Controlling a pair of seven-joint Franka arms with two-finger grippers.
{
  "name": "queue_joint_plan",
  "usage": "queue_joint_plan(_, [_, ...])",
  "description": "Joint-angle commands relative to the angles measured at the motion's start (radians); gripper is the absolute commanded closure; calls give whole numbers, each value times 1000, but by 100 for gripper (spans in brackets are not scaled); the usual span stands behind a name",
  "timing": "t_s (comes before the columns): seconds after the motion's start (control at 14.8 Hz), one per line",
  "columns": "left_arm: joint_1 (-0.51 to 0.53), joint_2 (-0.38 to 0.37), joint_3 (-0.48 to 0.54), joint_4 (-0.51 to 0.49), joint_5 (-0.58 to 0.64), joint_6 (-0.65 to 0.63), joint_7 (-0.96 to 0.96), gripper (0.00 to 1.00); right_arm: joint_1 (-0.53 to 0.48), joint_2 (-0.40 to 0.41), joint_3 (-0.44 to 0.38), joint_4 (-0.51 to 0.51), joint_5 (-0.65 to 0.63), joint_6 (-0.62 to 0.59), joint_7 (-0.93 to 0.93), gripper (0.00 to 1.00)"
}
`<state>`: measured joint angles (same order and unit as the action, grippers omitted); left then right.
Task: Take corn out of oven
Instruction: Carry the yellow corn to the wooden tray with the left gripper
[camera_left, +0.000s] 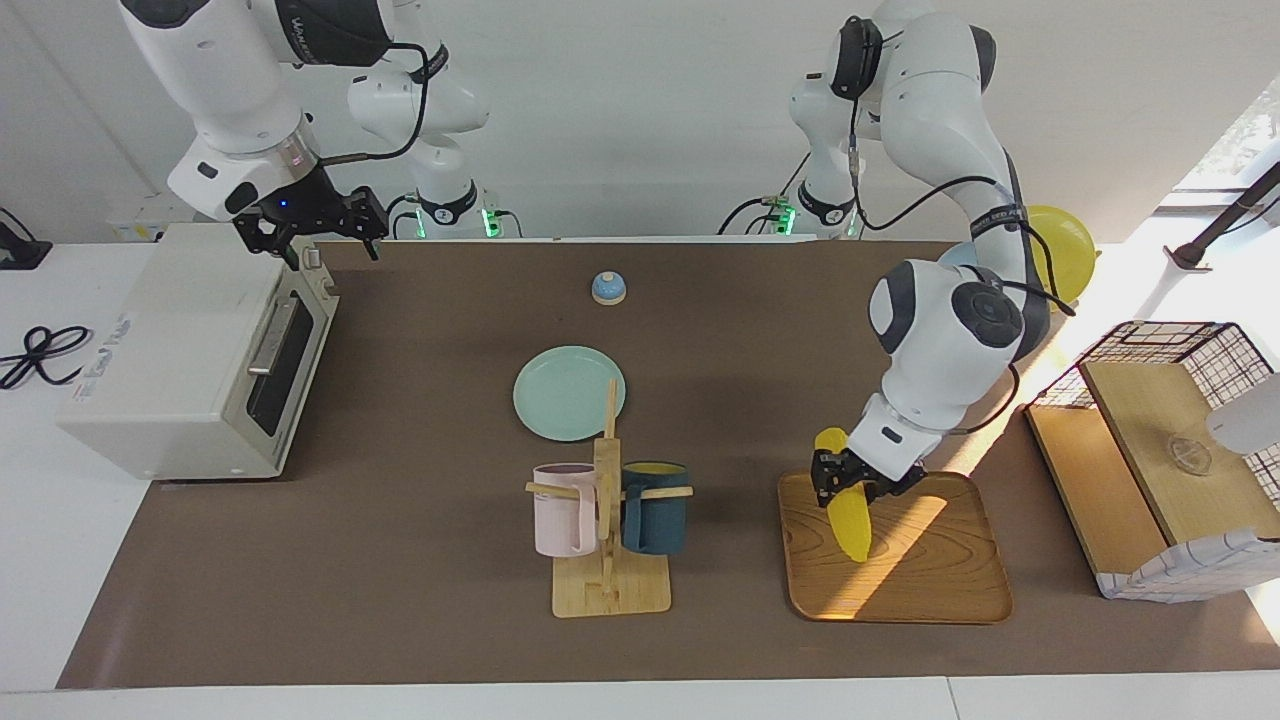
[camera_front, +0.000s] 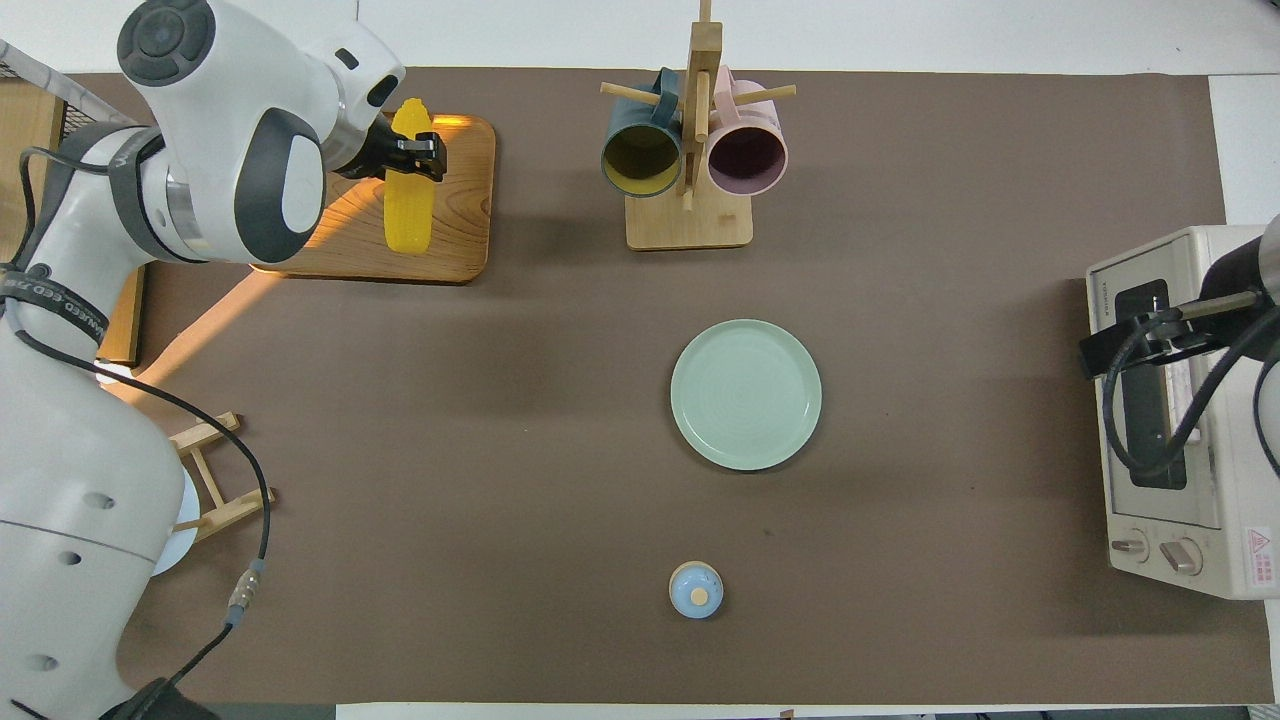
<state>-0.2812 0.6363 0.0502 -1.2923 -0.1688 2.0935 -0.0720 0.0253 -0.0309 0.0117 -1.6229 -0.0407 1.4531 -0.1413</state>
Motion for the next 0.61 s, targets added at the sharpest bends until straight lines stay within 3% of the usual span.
queue_joint_plan(0.0, [65, 112, -10, 111, 20, 29, 113, 100, -1, -14, -21, -11, 8, -14, 9, 0])
queue_joint_plan(0.34, [71, 170, -10, 105, 66, 105, 126, 100, -8, -10, -19, -6, 16, -11, 11, 0])
queue_joint_plan(0.54, [71, 168, -10, 91, 69, 115, 127, 100, -10, -9, -19, -5, 16, -8, 11, 0])
